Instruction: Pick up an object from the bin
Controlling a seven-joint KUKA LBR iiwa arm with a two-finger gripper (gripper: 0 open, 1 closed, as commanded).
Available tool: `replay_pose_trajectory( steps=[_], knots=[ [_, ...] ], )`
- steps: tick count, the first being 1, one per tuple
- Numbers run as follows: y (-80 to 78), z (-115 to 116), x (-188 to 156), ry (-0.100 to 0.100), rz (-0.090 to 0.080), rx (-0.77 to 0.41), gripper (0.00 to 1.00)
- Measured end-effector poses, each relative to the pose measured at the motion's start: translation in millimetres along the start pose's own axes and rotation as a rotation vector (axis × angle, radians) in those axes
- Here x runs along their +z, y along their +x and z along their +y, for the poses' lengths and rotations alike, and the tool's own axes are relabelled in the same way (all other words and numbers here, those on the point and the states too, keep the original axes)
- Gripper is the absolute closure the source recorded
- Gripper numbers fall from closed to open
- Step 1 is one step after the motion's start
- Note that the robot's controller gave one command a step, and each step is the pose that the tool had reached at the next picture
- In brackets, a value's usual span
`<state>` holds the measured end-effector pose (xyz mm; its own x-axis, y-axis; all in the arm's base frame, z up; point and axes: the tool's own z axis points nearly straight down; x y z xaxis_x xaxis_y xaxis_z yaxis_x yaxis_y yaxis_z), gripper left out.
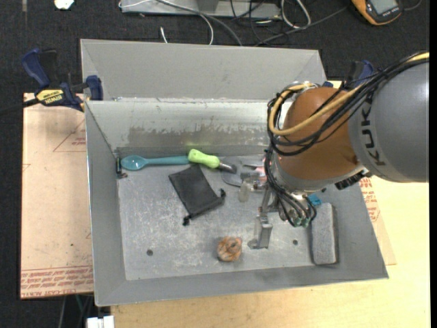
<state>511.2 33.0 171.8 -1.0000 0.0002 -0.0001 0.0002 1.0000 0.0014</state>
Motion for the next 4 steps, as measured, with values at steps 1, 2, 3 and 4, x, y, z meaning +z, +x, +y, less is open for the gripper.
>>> replay_pose_trajectory(
  steps=[1, 2, 3, 4],
  knots=[
    [-30.1, 31.6, 52.5, 0.000, -0.005, -0.129, 0.00],
    [-58.2, 68.3, 60.0, 0.000, -0.007, -0.002, 0.00],
    [-71.7, 78.0, 69.7, 0.000, -0.005, -0.364, 0.00],
    [-69.5, 69.6, 91.7, -0.003, -0.007, -0.030, 0.00]
  ],
)
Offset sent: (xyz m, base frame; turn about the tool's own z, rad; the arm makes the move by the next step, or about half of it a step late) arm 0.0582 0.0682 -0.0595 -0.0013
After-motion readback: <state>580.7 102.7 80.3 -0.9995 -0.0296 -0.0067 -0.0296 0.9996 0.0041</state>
